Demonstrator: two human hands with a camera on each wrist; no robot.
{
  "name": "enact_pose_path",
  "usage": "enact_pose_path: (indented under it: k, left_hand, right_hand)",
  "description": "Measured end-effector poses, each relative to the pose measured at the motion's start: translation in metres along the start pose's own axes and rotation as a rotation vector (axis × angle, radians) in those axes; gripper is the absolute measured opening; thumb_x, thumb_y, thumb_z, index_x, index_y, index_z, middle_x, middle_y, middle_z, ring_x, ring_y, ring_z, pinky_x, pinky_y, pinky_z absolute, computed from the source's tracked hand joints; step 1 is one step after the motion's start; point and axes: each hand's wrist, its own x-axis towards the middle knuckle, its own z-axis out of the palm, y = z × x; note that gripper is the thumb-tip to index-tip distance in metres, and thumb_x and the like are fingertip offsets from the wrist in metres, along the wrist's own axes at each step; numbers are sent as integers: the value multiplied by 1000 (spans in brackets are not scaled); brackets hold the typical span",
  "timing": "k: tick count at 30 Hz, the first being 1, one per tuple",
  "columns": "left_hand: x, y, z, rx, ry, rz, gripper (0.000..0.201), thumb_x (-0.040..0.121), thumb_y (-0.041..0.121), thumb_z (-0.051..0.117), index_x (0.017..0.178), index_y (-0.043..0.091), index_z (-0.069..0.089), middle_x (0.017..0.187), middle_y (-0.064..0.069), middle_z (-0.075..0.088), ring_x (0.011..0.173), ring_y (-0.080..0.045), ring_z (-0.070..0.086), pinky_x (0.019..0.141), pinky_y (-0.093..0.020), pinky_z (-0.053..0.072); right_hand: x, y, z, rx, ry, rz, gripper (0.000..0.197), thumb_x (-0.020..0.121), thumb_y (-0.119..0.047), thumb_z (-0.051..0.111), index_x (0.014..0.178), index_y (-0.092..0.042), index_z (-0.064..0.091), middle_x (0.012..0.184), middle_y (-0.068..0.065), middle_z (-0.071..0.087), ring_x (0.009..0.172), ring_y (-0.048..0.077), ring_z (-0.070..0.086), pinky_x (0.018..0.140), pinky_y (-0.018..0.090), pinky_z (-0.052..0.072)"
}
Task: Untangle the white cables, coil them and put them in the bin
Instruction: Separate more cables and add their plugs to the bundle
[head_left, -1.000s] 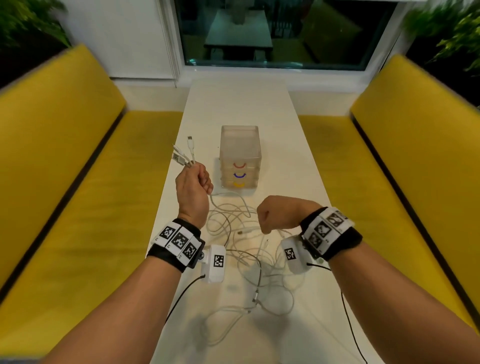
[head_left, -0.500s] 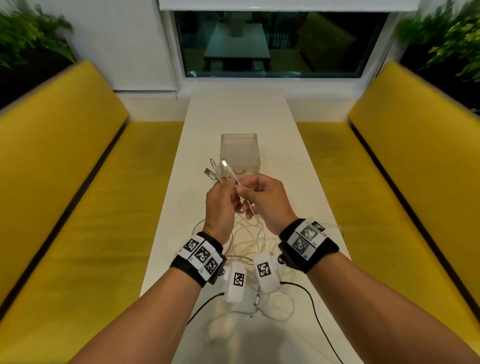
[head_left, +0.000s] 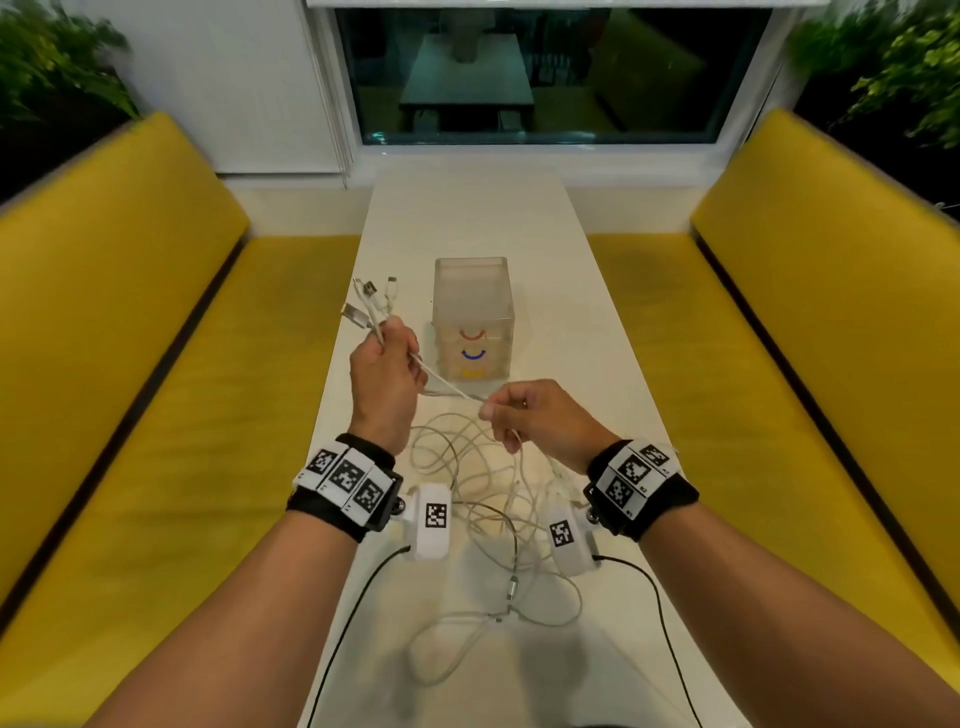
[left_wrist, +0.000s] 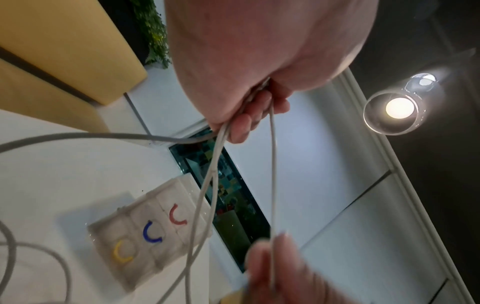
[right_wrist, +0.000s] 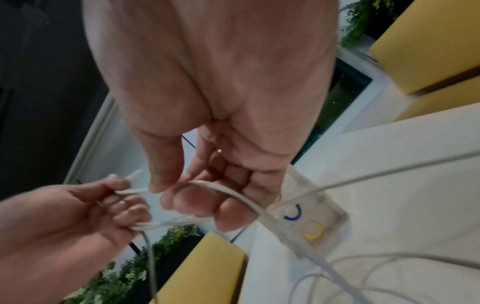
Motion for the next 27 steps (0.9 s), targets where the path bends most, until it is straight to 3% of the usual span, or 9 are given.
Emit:
enact_pose_path:
  k: [3,5,8,11,15,18,21,24,27]
  left_hand:
    - [3,13,-5,-21,70,26,44,109,29,37,68,17,44,50,5,37,45,-10,33,46,-26,31]
    - [8,25,-11,-77,136,53,42,109,29,38,69,17,45,48,7,41,44,-10,36,46,-27,34]
    - [19,40,-21,-117,199,97,40,108,32,39,72,18,46,50,9,43,47,-11,39,47,-26,37]
    - [20,41,-22,-70,194,93,39,108,35,38,73,19,46,60,5,45,55,-11,42,49,-25,38]
    - [15,26,-20,-16,146,36,38,109,35,35,76,20,45,64,2,52,60,-14,53,51,-27,39]
    - [6,21,-12,-24,136,11,41,109,34,34,71,21,38,53,6,32,47,-13,33,47,-28,33]
    - [-2,18,-4,69,83,22,42,108,34,39,68,22,37,50,9,30,44,-10,24,45,-26,22]
    - [-18,20,5,208,-63,115,43,102,37,54,63,21,46,50,13,40,45,-9,33,47,-27,31]
    - [-31,18,18,300,-182,188,33,94,28,68,64,17,60,51,12,55,48,-3,49,52,-21,42]
  right_hand:
    - [-4,21,-5,-121,-39,99,32,92,-31,70,69,-9,68,56,3,59,72,27,57,68,33,45]
    - [-9,38,-8,-154,-57,162,36,93,-36,68,63,-17,67,56,5,58,72,27,56,68,34,44]
    - [-16,54,-14,-104,-41,213,34,97,-35,64,77,-8,70,57,6,56,53,19,50,59,28,42]
    - [-17,47,-13,-60,-18,171,35,101,-32,58,82,-4,68,60,4,56,53,18,52,57,25,43]
    - [-10,22,-9,50,14,73,31,106,-23,47,88,-5,65,65,5,48,57,20,46,59,30,44]
    - [-5,1,-7,73,23,-13,30,106,-15,45,93,-3,68,66,3,43,58,15,40,57,27,37]
    - [-2,-17,-3,-55,34,-107,23,102,-5,50,99,2,72,66,-3,54,60,9,44,59,23,38]
    - [-2,-31,4,-178,55,-170,20,100,-7,56,101,1,74,64,-10,59,57,5,47,60,21,40]
    - [-6,-43,11,-263,69,-259,21,97,-3,59,79,-2,71,63,0,55,51,-1,45,58,15,36]
